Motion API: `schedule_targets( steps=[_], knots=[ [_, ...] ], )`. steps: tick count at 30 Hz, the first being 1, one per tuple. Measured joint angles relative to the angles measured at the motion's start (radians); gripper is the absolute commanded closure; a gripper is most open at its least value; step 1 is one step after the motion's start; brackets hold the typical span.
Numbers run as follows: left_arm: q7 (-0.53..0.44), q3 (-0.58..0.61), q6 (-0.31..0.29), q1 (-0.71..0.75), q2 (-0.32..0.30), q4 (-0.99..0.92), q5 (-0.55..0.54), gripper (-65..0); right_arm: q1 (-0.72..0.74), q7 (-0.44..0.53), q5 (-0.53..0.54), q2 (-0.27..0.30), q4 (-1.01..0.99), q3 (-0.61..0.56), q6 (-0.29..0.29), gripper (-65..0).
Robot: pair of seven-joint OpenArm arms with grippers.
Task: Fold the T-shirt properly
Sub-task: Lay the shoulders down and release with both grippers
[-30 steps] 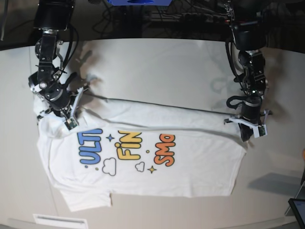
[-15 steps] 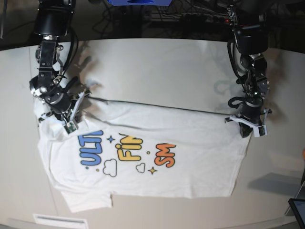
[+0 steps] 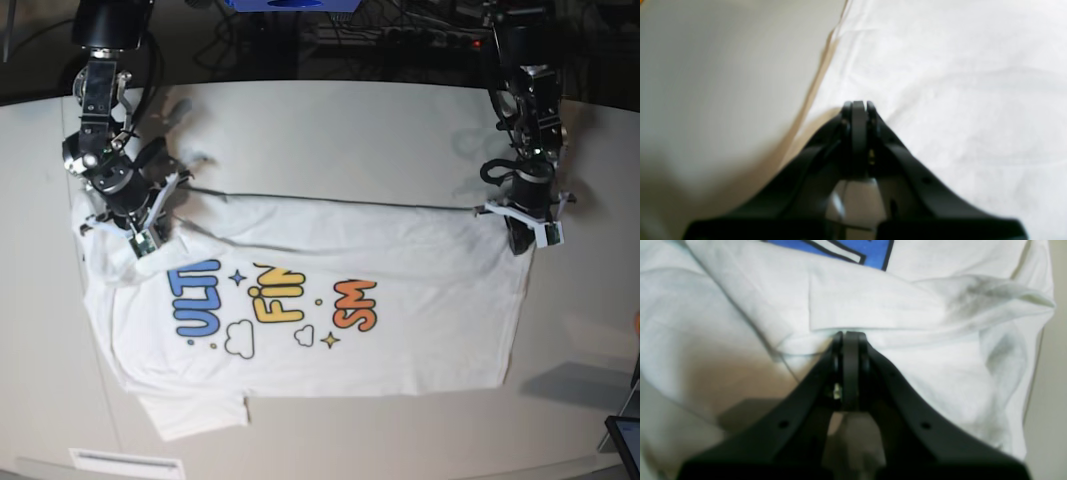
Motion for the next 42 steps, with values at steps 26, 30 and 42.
schedule_targets(
  steps=[26,30,42],
  knots=[
    [0.004,-0.006,0.008,0.403,-0.009,0.332,0.0,0.0,-0.235,-0.06,0.013,-0.061,0.221,0.115,0.03,0.0],
    [-0.01,-0.006,0.007,0.435,-0.004,0.344,-0.001,0.0,-0.262,-0.042,0.012,-0.058,0.229,0.122,0.021,0.0],
    [0.034,-0.099,-0.003,0.535,-0.003,0.406,0.004,0.0,-0.32,-0.009,0.026,-0.058,0.248,0.125,0.008,0.0]
  ],
)
